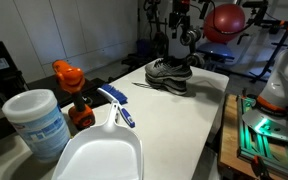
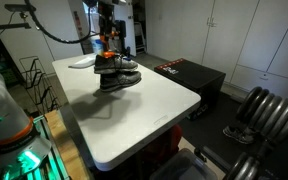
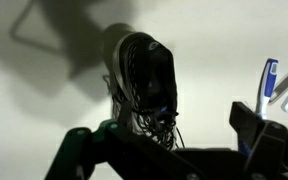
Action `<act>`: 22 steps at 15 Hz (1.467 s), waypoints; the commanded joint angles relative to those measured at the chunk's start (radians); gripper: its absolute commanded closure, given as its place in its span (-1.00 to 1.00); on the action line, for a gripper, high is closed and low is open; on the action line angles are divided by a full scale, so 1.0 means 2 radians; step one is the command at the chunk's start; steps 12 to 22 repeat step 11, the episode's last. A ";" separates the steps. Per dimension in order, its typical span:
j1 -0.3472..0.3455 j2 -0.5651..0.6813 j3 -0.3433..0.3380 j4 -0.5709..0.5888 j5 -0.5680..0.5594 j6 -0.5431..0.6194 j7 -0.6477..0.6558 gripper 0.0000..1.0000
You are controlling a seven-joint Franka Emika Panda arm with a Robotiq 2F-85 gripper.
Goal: Pick up the left sneaker and put it on top of the right sneaker
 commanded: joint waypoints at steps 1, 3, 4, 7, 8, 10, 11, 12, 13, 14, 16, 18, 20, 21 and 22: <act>-0.001 -0.063 0.009 -0.036 -0.037 0.010 0.004 -1.00; -0.002 -0.092 0.018 -0.046 -0.072 0.013 0.011 -1.00; -0.003 -0.106 0.023 -0.052 -0.093 0.012 0.014 -1.00; -0.004 -0.096 0.021 -0.030 -0.086 0.002 0.004 -1.00; -0.004 -0.110 0.023 -0.037 -0.087 0.006 0.004 -1.00; -0.005 -0.126 0.025 -0.049 -0.087 0.010 0.004 -1.00; -0.005 -0.129 0.025 -0.053 -0.088 0.013 0.003 -1.00; -0.005 -0.129 0.025 -0.053 -0.088 0.013 0.003 -1.00; -0.005 -0.129 0.025 -0.053 -0.088 0.013 0.003 -1.00; -0.005 -0.129 0.025 -0.053 -0.088 0.013 0.003 -1.00; -0.005 -0.129 0.025 -0.053 -0.088 0.013 0.003 -1.00; -0.005 -0.129 0.025 -0.053 -0.088 0.013 0.003 -1.00; -0.005 -0.129 0.025 -0.053 -0.088 0.013 0.003 -1.00; -0.005 -0.129 0.025 -0.053 -0.088 0.013 0.003 -1.00; -0.005 -0.129 0.025 -0.053 -0.088 0.013 0.003 -1.00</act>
